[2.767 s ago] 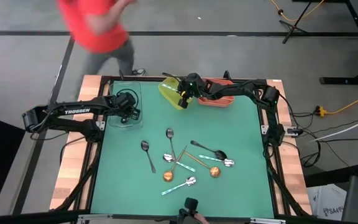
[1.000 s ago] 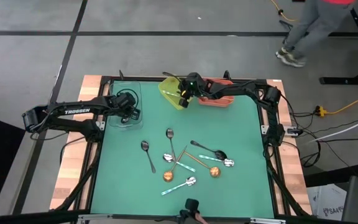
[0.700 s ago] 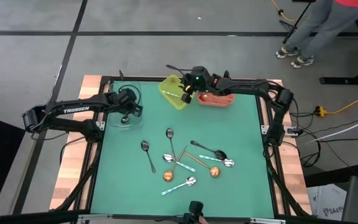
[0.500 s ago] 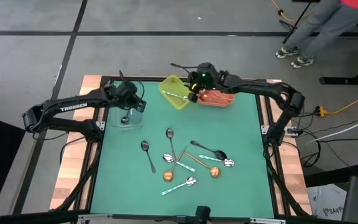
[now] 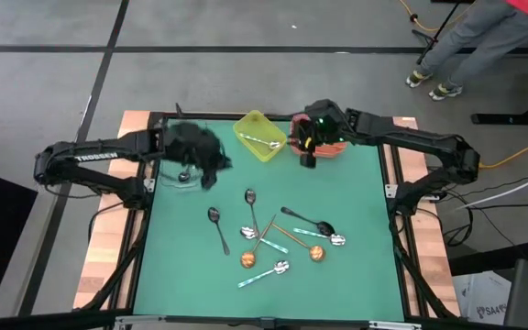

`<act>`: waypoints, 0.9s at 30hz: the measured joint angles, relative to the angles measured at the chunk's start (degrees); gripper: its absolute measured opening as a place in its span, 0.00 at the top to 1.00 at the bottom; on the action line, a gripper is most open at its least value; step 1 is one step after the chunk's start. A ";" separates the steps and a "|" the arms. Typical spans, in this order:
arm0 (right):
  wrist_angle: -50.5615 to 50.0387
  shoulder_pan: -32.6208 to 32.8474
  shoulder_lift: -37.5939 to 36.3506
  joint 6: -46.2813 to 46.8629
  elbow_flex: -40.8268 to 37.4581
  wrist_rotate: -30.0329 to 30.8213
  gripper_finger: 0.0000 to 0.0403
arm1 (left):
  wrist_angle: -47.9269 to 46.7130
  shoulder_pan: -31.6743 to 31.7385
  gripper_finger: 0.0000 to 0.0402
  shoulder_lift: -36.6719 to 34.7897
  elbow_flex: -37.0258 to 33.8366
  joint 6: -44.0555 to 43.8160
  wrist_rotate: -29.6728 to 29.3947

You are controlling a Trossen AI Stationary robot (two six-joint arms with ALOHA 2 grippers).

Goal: Sort silverware by color (type)
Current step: Put the black spoon into the transparent bin

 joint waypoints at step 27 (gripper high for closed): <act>-9.46 20.99 -0.37 0.26 0.00 0.03 0.78 | 4.13 -30.66 0.79 14.28 0.00 5.01 -1.98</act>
